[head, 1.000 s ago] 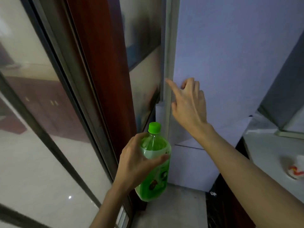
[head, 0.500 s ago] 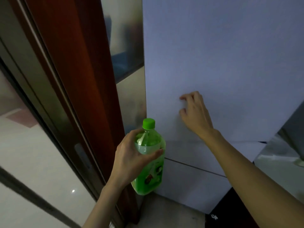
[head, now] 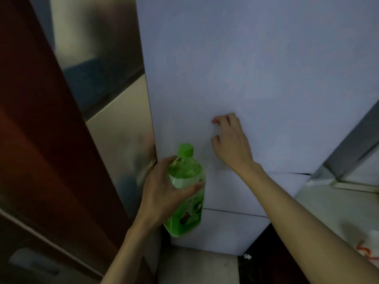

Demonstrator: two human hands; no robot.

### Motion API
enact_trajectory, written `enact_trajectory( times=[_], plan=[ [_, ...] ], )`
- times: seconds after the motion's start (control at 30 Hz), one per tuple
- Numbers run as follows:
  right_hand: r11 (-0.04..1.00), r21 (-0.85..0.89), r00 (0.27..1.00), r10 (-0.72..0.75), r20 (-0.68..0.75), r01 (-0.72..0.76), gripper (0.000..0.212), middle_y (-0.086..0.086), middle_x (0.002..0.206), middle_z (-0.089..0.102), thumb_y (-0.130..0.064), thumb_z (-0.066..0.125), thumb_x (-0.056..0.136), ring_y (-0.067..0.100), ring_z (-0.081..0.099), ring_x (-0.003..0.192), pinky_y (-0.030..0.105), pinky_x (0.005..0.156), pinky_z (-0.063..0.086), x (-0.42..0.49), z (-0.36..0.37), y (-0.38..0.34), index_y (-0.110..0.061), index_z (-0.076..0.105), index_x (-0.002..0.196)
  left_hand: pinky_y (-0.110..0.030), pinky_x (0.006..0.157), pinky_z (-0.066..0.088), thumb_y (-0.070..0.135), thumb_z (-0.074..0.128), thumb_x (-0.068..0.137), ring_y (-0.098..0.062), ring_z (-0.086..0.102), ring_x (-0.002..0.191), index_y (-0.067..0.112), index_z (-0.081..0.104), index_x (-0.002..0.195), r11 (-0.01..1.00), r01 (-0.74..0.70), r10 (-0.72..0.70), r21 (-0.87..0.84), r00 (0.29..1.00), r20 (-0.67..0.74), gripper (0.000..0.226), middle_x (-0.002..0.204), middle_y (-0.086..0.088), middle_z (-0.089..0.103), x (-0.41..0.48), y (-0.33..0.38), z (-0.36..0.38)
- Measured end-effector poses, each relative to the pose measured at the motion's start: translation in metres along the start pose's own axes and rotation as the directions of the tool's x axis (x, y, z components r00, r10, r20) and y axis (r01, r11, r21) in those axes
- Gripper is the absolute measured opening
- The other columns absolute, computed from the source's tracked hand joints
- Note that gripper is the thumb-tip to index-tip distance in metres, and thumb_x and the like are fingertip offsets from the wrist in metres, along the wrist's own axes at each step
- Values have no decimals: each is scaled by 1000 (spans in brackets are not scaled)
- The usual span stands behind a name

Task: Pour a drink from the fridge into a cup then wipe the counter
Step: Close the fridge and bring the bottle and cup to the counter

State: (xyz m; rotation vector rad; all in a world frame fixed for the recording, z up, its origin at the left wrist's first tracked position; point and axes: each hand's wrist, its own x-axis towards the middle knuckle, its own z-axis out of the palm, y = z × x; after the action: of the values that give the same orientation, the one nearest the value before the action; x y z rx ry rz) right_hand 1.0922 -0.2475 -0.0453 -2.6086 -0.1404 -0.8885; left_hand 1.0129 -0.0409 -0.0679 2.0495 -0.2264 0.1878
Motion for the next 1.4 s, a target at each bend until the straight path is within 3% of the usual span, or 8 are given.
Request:
enact_trajectory(
  times=[0.13,0.4,0.6,0.73,0.93,1.03,1.17,1.4],
  plan=[
    [999,23,999,27,33,-28,49,9,125,46,-4,56,81,21,45,114,33,82,50,8,14,13,-10,52,129,-27,86,51,49,88,54,-3,59,102,41,48,119,999,-13,16,-37,997,78,76,115,16,59,26,-13,4],
    [999,-10,994,51,101,-50,57,8,125,44,-3,54,78,23,46,113,38,85,51,-4,19,32,-13,49,134,-31,90,50,53,86,54,-3,58,101,43,49,114,998,-47,52,-31,977,205,71,113,19,60,66,-23,17],
    [976,-68,973,214,91,-208,51,7,130,45,-6,53,84,20,46,117,26,88,43,-38,-6,65,-12,48,135,-39,94,51,57,84,51,-6,61,103,35,55,117,991,-94,118,-90,939,323,76,112,16,63,75,-11,54],
    [925,-121,928,368,59,-360,46,7,129,48,-8,53,86,21,50,116,28,89,44,-70,-40,100,-11,50,132,-35,93,51,47,91,53,-3,60,101,32,56,119,983,-130,173,-130,895,412,76,111,16,62,70,4,91],
    [769,-237,773,627,97,-594,43,4,131,49,-15,53,90,19,52,117,22,85,37,-130,-84,155,-14,50,133,-36,91,52,54,88,50,-3,61,99,33,58,115,963,-188,264,-194,806,530,75,108,18,63,59,31,153],
    [661,-307,647,745,163,-684,44,6,134,48,-19,53,91,23,54,118,31,94,43,-161,-104,184,-13,49,134,-41,90,53,60,84,48,-5,63,101,35,57,117,955,-195,291,-224,763,577,78,110,17,64,52,43,189],
    [566,-317,533,824,191,-761,39,7,131,49,-21,55,90,27,56,114,42,96,47,-204,-130,224,-13,55,128,-41,92,51,60,82,48,-6,61,103,37,57,116,942,-243,335,-232,719,608,77,111,17,63,39,65,241],
    [374,-336,348,927,139,-864,39,12,130,49,-21,55,90,35,51,120,45,96,47,-276,-167,297,-10,54,128,-38,90,53,53,91,41,-8,61,102,41,51,114,943,-262,330,-207,637,697,84,111,13,63,9,89,336]
  ],
)
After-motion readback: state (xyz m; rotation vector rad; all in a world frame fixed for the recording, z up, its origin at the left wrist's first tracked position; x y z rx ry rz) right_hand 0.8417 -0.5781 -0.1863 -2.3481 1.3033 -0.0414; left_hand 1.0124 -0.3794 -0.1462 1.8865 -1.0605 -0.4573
